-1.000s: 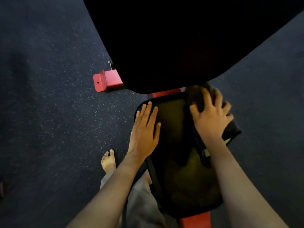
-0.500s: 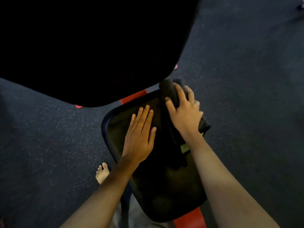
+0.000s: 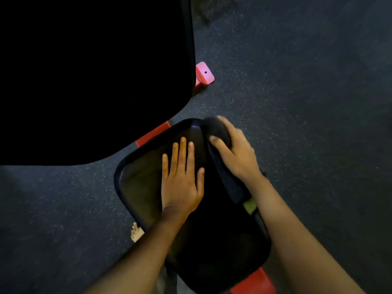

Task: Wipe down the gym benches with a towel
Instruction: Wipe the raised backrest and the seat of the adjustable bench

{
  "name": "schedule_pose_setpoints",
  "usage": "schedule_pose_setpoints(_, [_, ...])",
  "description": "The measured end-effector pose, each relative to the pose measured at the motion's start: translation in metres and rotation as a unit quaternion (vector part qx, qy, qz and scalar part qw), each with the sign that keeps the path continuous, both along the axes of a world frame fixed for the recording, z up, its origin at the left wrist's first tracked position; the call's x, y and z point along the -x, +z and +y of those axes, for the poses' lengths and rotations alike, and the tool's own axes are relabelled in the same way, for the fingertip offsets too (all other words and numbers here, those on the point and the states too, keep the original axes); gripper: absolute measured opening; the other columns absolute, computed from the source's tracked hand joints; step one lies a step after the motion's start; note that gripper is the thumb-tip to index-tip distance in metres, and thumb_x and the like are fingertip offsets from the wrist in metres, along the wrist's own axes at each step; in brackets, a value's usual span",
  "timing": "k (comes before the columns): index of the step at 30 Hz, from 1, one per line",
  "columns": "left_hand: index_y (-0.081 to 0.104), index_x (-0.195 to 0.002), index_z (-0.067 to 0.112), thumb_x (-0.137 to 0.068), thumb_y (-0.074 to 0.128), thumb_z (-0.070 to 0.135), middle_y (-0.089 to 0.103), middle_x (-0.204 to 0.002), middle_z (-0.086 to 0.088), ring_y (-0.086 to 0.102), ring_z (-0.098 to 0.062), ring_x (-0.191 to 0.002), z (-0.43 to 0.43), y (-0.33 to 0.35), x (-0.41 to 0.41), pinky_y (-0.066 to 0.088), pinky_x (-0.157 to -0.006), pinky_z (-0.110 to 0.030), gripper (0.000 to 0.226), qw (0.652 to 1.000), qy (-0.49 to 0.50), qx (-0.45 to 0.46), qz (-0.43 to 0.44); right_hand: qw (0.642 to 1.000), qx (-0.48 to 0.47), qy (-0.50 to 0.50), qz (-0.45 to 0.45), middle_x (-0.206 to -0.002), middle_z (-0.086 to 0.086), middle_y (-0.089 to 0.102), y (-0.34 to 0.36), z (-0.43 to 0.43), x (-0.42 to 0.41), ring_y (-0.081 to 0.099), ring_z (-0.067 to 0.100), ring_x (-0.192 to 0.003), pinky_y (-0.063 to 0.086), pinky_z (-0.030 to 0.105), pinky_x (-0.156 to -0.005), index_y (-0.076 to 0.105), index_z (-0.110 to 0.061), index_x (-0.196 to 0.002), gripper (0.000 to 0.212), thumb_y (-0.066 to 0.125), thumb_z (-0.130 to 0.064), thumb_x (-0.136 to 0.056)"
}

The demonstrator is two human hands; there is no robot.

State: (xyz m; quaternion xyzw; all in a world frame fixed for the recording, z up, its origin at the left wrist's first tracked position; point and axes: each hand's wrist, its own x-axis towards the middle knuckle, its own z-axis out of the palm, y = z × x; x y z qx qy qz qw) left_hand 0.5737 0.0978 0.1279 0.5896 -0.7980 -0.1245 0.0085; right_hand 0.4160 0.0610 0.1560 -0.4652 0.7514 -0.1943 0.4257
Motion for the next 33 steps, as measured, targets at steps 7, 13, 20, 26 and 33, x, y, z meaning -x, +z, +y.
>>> schedule_pose_setpoints(7, [0.022, -0.146, 0.007, -0.096, 0.027, 0.038, 0.029, -0.151, -0.017, 0.017, -0.027, -0.141, -0.003, 0.001, 0.001, 0.009, -0.114, -0.045, 0.059, 1.000, 0.003, -0.008, 0.010, 0.999, 0.016, -0.024, -0.029, -0.131, -0.008, 0.048, 0.001, -0.007, 0.001, 0.051, 0.016, -0.120, 0.034, 0.032, -0.094, 0.038, -0.051, -0.138, 0.050, 0.054, -0.052, -0.091])
schedule_pose_setpoints(13, [0.022, -0.146, 0.008, -0.095, 0.030, 0.037, 0.028, -0.152, -0.017, 0.017, -0.026, -0.141, -0.004, 0.000, 0.003, 0.005, -0.114, -0.041, 0.059, 1.000, 0.007, -0.006, 0.026, 0.999, -0.019, -0.020, 0.036, -0.142, -0.011, 0.037, 0.009, 0.076, 0.009, 0.047, 0.016, -0.125, 0.038, 0.044, -0.095, 0.023, -0.052, -0.144, 0.061, 0.041, -0.065, -0.087])
schedule_pose_setpoints(20, [0.021, -0.146, 0.008, -0.096, 0.026, 0.038, 0.028, -0.152, -0.017, 0.017, -0.026, -0.141, -0.003, 0.000, 0.004, 0.005, -0.114, -0.042, 0.059, 1.000, 0.006, -0.004, 0.014, 1.000, -0.005, 0.013, 0.001, -0.131, 0.000, 0.047, 0.001, -0.034, -0.005, 0.050, 0.028, -0.122, 0.036, 0.046, -0.103, 0.038, -0.046, -0.139, 0.048, 0.050, -0.053, -0.093])
schedule_pose_setpoints(26, [0.020, -0.146, 0.008, -0.096, 0.028, 0.038, 0.028, -0.152, -0.017, 0.018, -0.026, -0.141, -0.004, 0.000, 0.004, 0.006, -0.114, -0.042, 0.059, 1.000, 0.005, -0.004, 0.018, 0.999, 0.004, -0.046, 0.024, -0.131, -0.006, 0.047, 0.006, 0.019, 0.000, 0.051, 0.018, -0.118, 0.031, 0.030, -0.087, 0.035, -0.046, -0.141, 0.055, 0.046, -0.060, -0.090])
schedule_pose_setpoints(33, [0.020, -0.147, 0.009, -0.096, 0.028, 0.038, 0.027, -0.152, -0.017, 0.016, -0.026, -0.141, -0.003, -0.001, 0.004, 0.004, -0.114, -0.041, 0.059, 1.000, 0.004, -0.002, 0.016, 0.994, -0.051, -0.039, 0.085, -0.142, 0.000, 0.039, 0.011, 0.065, 0.001, 0.050, 0.027, -0.121, 0.039, 0.053, -0.099, 0.021, -0.044, -0.148, 0.066, 0.031, -0.067, -0.087])
